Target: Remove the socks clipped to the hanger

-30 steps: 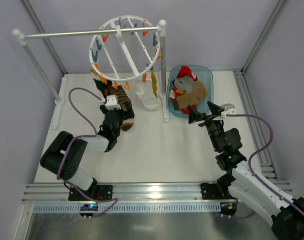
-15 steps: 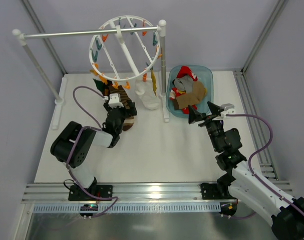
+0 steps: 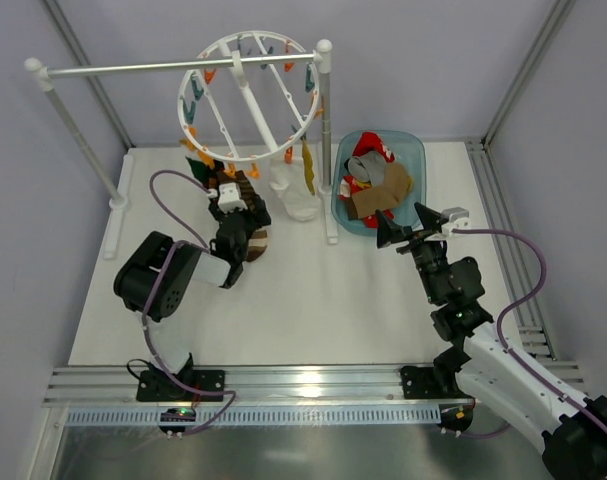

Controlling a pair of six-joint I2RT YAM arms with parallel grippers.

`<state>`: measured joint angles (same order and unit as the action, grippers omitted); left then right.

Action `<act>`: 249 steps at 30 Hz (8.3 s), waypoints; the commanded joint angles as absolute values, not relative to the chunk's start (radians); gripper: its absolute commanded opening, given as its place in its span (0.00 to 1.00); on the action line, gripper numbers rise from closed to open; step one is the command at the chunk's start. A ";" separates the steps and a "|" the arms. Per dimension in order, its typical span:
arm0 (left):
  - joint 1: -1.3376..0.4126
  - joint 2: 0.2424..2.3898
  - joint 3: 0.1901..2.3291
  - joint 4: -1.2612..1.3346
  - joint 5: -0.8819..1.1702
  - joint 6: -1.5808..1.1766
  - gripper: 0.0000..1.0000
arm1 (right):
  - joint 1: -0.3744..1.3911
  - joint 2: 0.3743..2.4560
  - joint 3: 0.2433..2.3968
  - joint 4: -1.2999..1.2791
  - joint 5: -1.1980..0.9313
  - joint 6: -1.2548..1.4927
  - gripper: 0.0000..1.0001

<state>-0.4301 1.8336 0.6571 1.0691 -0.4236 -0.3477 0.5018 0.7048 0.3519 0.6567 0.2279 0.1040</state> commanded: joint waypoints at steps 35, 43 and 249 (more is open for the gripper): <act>-0.560 1.608 0.267 1.520 -0.141 -0.434 0.00 | 0.545 1.089 0.613 0.815 -0.533 0.209 1.00; -0.560 1.582 0.259 1.511 -0.019 -0.423 0.00 | 0.604 1.314 0.828 0.792 -0.752 0.226 1.00; -1.005 1.807 0.750 1.355 -0.779 0.119 1.00 | 0.390 0.678 0.299 0.762 0.373 0.202 1.00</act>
<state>-1.0119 1.7275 0.8005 1.0275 -0.5335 0.0345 0.3950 0.6933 0.2691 0.7254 0.3851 0.1913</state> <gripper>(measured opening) 0.996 0.996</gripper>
